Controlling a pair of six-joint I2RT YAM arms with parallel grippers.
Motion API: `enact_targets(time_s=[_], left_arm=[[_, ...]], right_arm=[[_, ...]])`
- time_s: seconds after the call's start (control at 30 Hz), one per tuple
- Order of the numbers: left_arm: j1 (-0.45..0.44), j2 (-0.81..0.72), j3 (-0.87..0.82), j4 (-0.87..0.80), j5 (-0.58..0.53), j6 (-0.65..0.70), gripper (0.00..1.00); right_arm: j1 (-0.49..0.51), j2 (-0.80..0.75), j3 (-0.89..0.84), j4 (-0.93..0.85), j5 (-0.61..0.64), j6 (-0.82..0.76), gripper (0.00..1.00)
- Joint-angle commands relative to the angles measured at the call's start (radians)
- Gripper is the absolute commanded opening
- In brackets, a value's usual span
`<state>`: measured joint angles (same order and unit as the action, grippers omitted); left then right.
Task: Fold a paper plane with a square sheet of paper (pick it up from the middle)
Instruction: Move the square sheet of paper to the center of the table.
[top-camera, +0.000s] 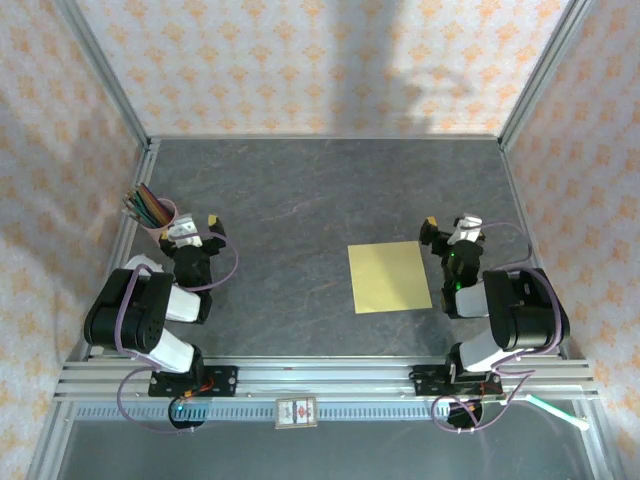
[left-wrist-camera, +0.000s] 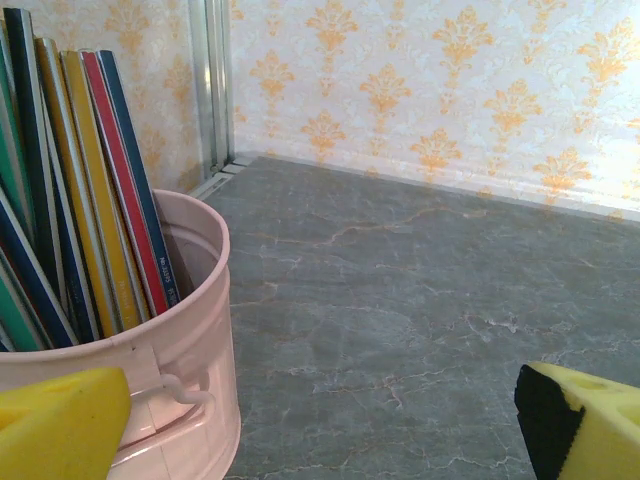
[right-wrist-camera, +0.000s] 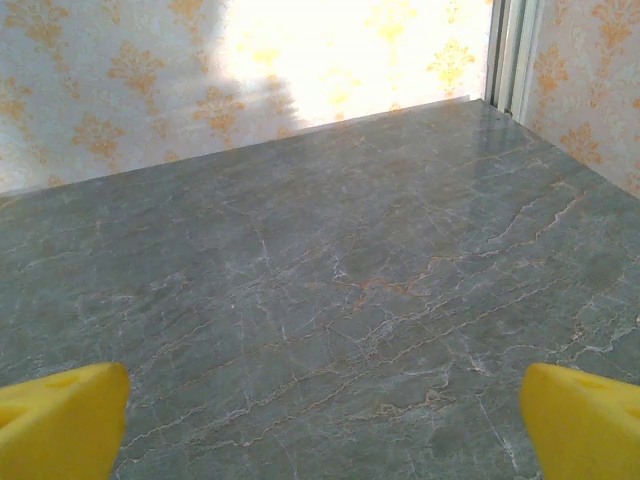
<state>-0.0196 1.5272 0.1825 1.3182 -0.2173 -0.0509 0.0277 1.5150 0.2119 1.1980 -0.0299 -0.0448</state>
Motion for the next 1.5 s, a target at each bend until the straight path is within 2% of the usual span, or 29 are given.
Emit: enact_targets(time_s=[0.0, 0.83, 0.93, 0.97, 1.03, 1.07, 1.13, 1.2, 1.27, 1.37, 1.47], left_arm=[[-0.003, 0.011, 0.017, 0.037, 0.000, 0.005, 1.00], [-0.003, 0.010, 0.013, 0.045, 0.001, 0.005, 1.00], [-0.003, -0.057, 0.012, -0.004, 0.003, 0.005, 1.00], [-0.003, -0.102, 0.021, -0.062, -0.005, 0.003, 1.00], [-0.003, -0.195, 0.051, -0.198, -0.028, -0.010, 1.00], [-0.003, -0.243, 0.083, -0.300, -0.063, -0.053, 1.00], [0.000, -0.318, 0.155, -0.518, -0.131, -0.198, 1.00], [0.001, -0.365, 0.206, -0.661, -0.033, -0.244, 1.00], [-0.001, -0.406, 0.234, -0.748, 0.102, -0.317, 1.00], [-0.027, -0.449, 0.247, -0.811, 0.283, -0.429, 0.99], [-0.121, -0.475, 0.267, -0.874, 0.312, -0.452, 0.99]], right_arm=[[0.006, 0.006, 0.021, 0.032, 0.015, -0.001, 1.00], [0.006, 0.002, 0.018, 0.037, 0.016, -0.001, 1.00], [0.011, -0.052, 0.010, 0.018, 0.026, -0.003, 1.00], [0.013, -0.104, 0.021, -0.038, 0.046, 0.006, 1.00], [0.008, -0.212, 0.108, -0.318, 0.142, 0.107, 1.00], [0.002, -0.250, 0.164, -0.467, 0.181, 0.193, 1.00], [-0.002, -0.299, 0.228, -0.653, 0.180, 0.260, 1.00], [0.000, -0.341, 0.254, -0.781, 0.145, 0.354, 1.00], [0.037, -0.396, 0.272, -0.895, 0.083, 0.399, 0.94], [0.194, -0.436, 0.279, -1.056, 0.117, 0.456, 0.91], [0.345, -0.419, 0.289, -1.180, 0.142, 0.514, 0.88]])
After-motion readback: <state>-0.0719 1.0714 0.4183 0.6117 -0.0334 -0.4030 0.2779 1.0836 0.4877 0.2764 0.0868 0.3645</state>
